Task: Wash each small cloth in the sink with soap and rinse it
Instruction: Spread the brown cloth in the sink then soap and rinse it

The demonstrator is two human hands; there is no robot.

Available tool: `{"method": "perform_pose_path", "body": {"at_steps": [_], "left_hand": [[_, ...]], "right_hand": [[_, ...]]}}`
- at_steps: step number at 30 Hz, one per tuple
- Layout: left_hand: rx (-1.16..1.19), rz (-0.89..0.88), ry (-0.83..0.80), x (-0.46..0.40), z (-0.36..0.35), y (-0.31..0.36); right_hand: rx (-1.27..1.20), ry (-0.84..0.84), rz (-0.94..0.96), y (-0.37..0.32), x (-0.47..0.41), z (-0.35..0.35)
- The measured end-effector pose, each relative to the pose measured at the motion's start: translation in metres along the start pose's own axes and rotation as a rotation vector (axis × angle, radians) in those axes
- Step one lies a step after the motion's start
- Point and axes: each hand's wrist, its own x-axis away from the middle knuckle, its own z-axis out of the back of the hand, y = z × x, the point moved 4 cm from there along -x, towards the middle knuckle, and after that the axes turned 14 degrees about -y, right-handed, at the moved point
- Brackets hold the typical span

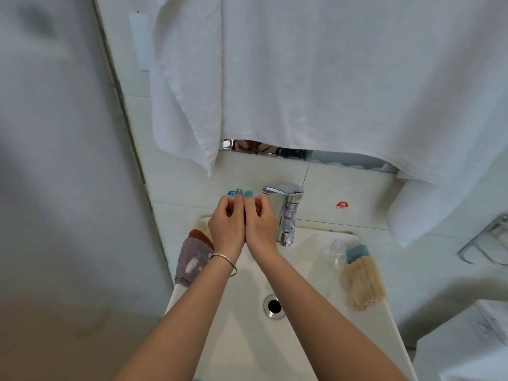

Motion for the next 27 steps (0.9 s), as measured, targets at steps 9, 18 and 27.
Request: {"method": "perform_pose_path", "body": {"at_steps": [9, 18, 27], "left_hand": [[-0.051, 0.024, -0.017, -0.008, -0.003, -0.001], [-0.009, 0.119, -0.036, -0.01, -0.006, -0.022], [0.034, 0.173, -0.061, -0.014, 0.001, -0.035]], "right_hand": [[0.023, 0.036, -0.046, 0.002, -0.006, 0.003], [0.041, 0.01, -0.124, 0.019, -0.005, -0.001], [0.068, -0.038, -0.16, 0.028, -0.007, -0.014]]}}
